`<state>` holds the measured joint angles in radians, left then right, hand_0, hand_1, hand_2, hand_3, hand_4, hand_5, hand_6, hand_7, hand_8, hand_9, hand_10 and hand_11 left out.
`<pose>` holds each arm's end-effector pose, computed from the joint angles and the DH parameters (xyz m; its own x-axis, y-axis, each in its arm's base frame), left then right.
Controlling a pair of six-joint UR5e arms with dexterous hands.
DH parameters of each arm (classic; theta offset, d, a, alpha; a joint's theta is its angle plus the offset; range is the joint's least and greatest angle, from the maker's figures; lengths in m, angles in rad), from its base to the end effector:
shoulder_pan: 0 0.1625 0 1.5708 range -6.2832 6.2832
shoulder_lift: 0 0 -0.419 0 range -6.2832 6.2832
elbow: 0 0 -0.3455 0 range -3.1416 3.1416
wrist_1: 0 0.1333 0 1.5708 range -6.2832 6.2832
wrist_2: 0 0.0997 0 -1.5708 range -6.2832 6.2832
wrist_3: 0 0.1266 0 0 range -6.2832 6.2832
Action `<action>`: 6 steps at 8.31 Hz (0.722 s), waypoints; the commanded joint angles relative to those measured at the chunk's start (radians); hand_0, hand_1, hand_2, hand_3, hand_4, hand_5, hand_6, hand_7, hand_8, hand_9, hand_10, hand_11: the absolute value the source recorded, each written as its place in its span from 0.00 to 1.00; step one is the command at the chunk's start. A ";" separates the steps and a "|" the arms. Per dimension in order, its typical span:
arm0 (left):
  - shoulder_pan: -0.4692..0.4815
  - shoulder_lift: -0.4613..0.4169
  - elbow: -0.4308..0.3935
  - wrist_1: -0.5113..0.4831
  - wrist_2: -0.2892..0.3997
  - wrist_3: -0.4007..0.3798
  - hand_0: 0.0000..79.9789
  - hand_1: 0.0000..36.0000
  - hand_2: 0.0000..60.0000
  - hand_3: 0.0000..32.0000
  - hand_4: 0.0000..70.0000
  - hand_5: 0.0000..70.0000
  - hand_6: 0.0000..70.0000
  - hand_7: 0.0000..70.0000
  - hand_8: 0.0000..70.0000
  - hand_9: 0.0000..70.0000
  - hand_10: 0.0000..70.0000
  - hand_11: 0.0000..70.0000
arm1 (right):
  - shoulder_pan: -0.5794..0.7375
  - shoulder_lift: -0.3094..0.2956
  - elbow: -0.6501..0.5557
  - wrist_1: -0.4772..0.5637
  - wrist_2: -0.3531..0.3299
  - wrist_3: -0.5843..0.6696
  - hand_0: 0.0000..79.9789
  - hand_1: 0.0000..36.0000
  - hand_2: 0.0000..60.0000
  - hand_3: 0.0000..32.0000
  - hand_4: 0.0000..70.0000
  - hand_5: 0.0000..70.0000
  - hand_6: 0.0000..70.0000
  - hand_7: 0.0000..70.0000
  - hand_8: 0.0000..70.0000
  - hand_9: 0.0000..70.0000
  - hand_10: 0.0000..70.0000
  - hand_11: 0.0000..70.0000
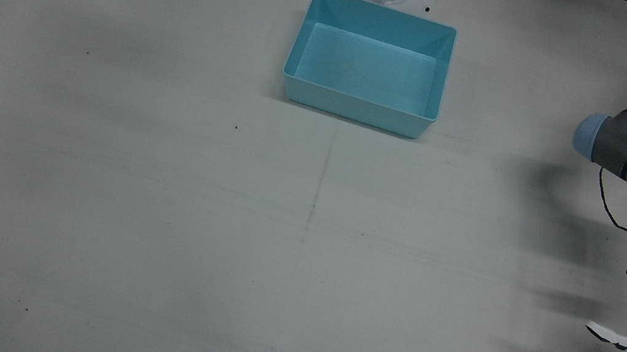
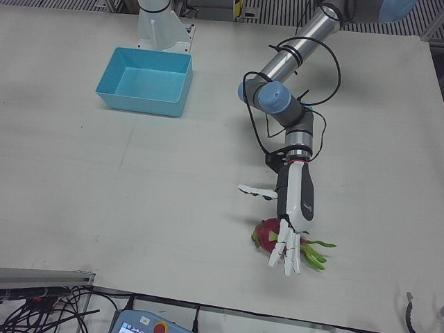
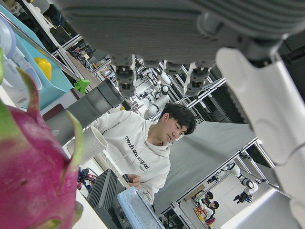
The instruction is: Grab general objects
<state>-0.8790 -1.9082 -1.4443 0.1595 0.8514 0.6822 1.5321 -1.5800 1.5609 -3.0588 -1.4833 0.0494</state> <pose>0.2010 -0.5824 0.5802 -0.7961 0.0459 -0.6034 0.6045 0.0137 -0.7965 0.1259 -0.4790 0.6796 -0.9975 -0.0454 -0.0548 0.0518 0.0659 -0.9965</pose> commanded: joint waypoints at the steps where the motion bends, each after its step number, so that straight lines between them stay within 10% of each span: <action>1: 0.000 0.000 0.001 0.000 0.000 0.002 0.61 0.37 0.00 0.00 0.01 0.19 0.00 0.10 0.00 0.00 0.02 0.05 | 0.000 0.000 -0.001 0.000 0.000 0.000 0.00 0.00 0.00 0.00 0.00 0.00 0.00 0.00 0.00 0.00 0.00 0.00; 6: 0.000 0.000 0.001 0.000 0.000 0.002 0.61 0.37 0.00 0.00 0.02 0.20 0.00 0.10 0.00 0.00 0.02 0.06 | 0.000 0.000 0.001 0.000 0.000 0.000 0.00 0.00 0.00 0.00 0.00 0.00 0.00 0.00 0.00 0.00 0.00 0.00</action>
<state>-0.8790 -1.9083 -1.4435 0.1595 0.8513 0.6842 1.5324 -1.5800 1.5604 -3.0588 -1.4834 0.0495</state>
